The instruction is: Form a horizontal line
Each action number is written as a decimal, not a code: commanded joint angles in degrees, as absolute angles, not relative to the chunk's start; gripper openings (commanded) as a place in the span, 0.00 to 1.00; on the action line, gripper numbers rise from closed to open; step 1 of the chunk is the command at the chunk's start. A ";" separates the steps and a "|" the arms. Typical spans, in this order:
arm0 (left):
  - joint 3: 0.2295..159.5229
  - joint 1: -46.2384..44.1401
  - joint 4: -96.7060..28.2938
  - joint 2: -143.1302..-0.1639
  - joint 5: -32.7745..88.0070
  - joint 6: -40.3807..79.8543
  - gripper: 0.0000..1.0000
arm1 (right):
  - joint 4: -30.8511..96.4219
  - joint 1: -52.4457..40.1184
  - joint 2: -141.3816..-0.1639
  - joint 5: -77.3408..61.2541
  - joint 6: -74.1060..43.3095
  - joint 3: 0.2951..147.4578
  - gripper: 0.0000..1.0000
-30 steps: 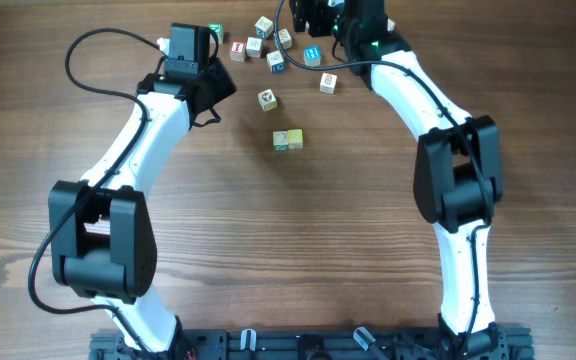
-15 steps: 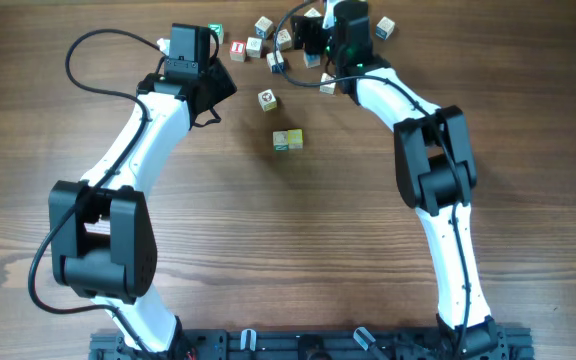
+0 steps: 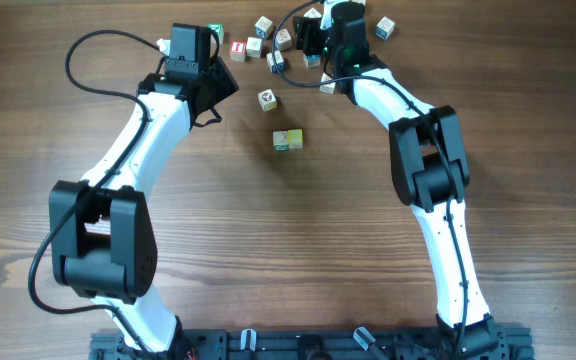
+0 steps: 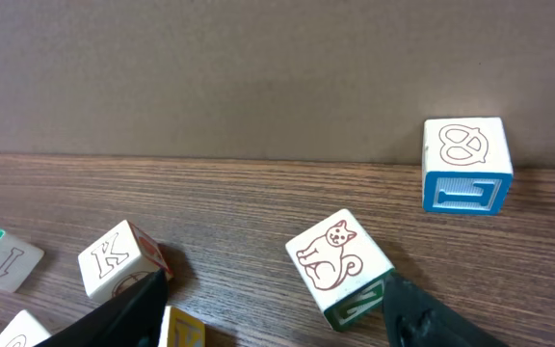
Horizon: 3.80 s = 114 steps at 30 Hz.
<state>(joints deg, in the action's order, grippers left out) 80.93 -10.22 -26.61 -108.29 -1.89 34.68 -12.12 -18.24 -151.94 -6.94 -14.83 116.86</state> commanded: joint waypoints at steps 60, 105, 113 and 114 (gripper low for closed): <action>80.84 -10.70 -30.85 -107.02 -14.68 40.91 0.75 | 12.60 -21.17 -151.28 -10.66 -10.11 132.42 0.83; 80.84 -10.70 -31.11 -107.02 -14.41 42.72 1.00 | 9.30 -23.31 -158.06 -9.30 -1.65 132.42 0.63; 80.84 -10.70 -31.11 -107.02 -14.41 42.72 1.00 | 10.33 -23.29 -158.06 -9.23 -1.48 132.42 0.53; 80.84 -10.70 -31.14 -107.02 -14.41 42.70 1.00 | 11.07 -23.29 -158.06 -9.21 -1.45 132.42 0.52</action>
<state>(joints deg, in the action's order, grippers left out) 80.93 -10.55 -31.11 -108.29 -13.69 41.76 9.63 -23.03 -156.59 -8.78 -1.21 131.31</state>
